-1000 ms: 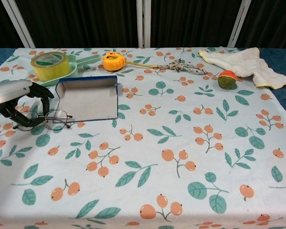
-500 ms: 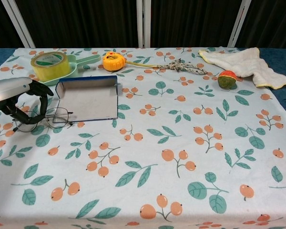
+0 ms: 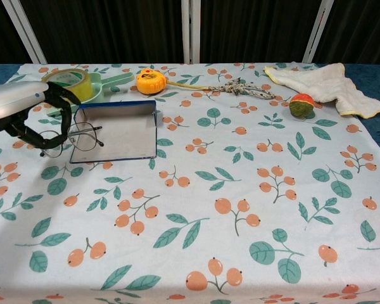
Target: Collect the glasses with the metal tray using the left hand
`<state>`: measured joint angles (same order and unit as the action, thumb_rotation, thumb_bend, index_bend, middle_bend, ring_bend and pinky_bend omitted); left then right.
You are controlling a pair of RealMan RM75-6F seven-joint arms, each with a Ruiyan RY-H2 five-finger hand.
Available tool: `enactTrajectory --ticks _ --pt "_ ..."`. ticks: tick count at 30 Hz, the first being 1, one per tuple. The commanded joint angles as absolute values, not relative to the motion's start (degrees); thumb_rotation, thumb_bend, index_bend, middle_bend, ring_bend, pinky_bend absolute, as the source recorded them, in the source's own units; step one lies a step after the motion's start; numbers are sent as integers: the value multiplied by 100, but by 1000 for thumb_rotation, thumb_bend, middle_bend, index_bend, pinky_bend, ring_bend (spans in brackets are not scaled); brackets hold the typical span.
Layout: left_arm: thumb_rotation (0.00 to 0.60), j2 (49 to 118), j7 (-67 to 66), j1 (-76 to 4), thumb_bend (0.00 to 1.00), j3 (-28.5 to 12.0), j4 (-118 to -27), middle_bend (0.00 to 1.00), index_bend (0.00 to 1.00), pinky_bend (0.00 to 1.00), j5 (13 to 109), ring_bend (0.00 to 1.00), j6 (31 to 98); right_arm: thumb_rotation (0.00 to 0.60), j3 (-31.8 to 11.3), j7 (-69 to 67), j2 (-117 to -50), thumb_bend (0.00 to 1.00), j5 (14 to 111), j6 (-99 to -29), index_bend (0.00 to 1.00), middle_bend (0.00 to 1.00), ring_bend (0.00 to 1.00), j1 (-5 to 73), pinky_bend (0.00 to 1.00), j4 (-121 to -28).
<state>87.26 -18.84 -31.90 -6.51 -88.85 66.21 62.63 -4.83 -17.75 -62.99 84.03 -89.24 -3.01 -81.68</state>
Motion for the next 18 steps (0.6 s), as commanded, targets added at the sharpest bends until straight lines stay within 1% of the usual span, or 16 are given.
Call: enactTrajectory --ticks 1,6,9,14,18 --pt "600 9002 -2333 -3316 443 -658 -8776 109 617 140 6788 15 6440 600 -479 -1790 -6309 251 8412 -8942 0 0 0 -310 0 -8160" --pt "600 9425 -2781 -3485 443 -808 -8532 75 617 140 6772 15 6567 600 -509 -1904 -6296 256 8348 -8985 0 0 0 -353 0 -8095" --pt "600 9667 -3001 -3579 443 -930 -8329 72 617 140 6650 15 6593 600 -520 -1973 -6283 259 8318 -8981 0 0 0 -366 0 -8055" --pt "600 10163 -3891 -3784 443 -1226 -7978 62 618 140 5955 11 6626 600 -521 -2079 -6297 254 8282 -8947 0 0 0 -381 0 -7967" --pt "600 10422 -4309 -3978 443 -1418 -7807 58 627 140 5610 8 6619 600 -532 -2142 -6317 258 8242 -8910 0 0 0 -383 0 -7885"
